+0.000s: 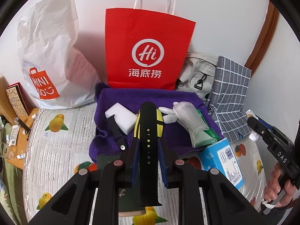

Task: Organize soft objects
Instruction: 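Carry the black strap and snack packet toward the purple towel with both grippers, then lower the strap and snack packet onto the purple towel and open both grippers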

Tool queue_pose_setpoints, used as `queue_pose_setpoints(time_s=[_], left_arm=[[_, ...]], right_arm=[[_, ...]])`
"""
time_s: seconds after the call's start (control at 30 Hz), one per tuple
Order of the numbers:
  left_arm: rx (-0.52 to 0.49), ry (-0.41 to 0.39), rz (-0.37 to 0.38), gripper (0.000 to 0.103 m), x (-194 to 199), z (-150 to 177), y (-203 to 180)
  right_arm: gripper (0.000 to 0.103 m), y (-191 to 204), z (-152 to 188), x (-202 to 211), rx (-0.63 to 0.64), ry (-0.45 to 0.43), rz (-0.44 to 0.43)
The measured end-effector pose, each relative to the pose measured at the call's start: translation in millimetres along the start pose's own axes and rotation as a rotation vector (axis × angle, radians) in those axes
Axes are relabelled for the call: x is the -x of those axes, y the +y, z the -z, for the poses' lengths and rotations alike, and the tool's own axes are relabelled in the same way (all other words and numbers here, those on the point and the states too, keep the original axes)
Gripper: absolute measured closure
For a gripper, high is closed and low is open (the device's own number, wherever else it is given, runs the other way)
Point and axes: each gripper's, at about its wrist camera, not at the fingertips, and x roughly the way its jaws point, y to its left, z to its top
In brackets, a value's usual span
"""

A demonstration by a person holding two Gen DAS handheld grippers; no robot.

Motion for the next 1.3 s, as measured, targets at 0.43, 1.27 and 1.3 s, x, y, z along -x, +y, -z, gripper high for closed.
queue_pose_setpoints(time_s=[0.43,1.27,1.3], left_arm=[[0.040,0.002,0.005,0.084,-36,-28,19],[0.072,0.039,0.005,0.084,-102,-57,46],[0.075,0.044,0.008,0.084,-105,-57,47]], right_arm=[[0.076,4,-22,-41,0.013,0.025,-0.036],[0.076,-7,-39,-136,0.023,0.119,-0.032],[0.076,-7,-38,-138,0.030,0.124,-0.029]])
